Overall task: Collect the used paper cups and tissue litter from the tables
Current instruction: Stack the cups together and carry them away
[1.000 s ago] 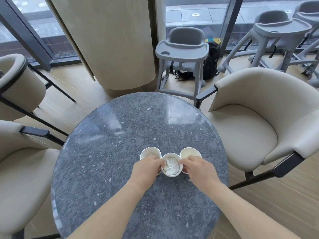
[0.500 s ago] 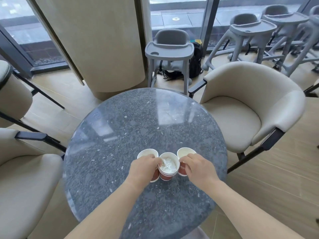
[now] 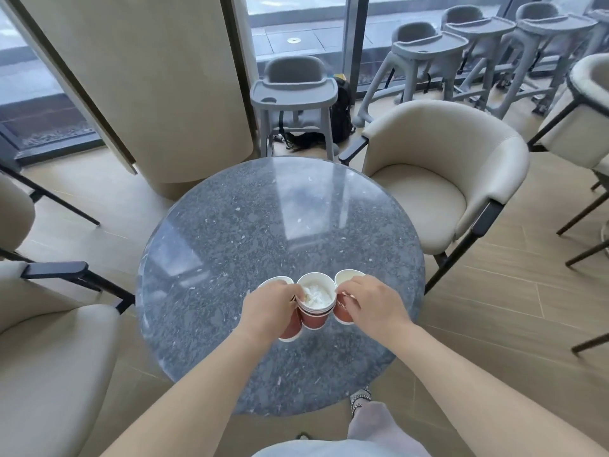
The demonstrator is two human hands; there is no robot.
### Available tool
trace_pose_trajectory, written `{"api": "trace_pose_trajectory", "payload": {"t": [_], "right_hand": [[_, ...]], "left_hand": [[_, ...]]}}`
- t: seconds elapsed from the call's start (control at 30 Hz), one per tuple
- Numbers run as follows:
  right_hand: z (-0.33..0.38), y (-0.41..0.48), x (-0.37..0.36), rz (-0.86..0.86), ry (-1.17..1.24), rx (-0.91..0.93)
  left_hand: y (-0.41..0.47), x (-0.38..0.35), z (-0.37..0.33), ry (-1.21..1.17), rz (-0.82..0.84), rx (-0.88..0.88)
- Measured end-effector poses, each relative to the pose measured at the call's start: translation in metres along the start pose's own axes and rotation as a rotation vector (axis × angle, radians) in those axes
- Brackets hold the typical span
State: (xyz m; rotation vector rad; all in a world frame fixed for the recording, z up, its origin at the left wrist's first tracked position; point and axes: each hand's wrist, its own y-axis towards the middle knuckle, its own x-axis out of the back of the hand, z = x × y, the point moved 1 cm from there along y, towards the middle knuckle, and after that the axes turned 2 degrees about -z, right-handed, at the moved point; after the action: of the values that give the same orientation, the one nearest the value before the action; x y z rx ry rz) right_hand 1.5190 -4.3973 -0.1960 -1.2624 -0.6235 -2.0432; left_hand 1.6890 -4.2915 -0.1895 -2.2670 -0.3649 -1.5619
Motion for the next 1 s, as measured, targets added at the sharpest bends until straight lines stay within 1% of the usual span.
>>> {"api": "trace_pose_trajectory", "payload": {"t": [0.2, 0.33, 0.53, 0.77, 1.0], "right_hand": [[0.014, -0.031, -0.005, -0.02, -0.006, -0.048], [0.02, -0.045, -0.002, -0.025, -0.002, -0.067], [0.01, -0.059, 0.013, -0.065, 0.0, -0.124], [-0.033, -0.083, 0.041, -0.141, 0.01, -0.236], [-0.098, -0.124, 0.082, -0.208, 0.004, -0.359]], "left_hand": [[-0.021, -0.007, 0.005, -0.007, 0.025, -0.047], [-0.025, -0.007, 0.001, 0.016, -0.007, -0.066], [-0.016, -0.006, -0.02, 0.053, -0.015, -0.122], [0.002, -0.012, -0.084, 0.07, 0.007, -0.221], [0.013, -0.032, -0.179, 0.079, 0.021, -0.318]]}}
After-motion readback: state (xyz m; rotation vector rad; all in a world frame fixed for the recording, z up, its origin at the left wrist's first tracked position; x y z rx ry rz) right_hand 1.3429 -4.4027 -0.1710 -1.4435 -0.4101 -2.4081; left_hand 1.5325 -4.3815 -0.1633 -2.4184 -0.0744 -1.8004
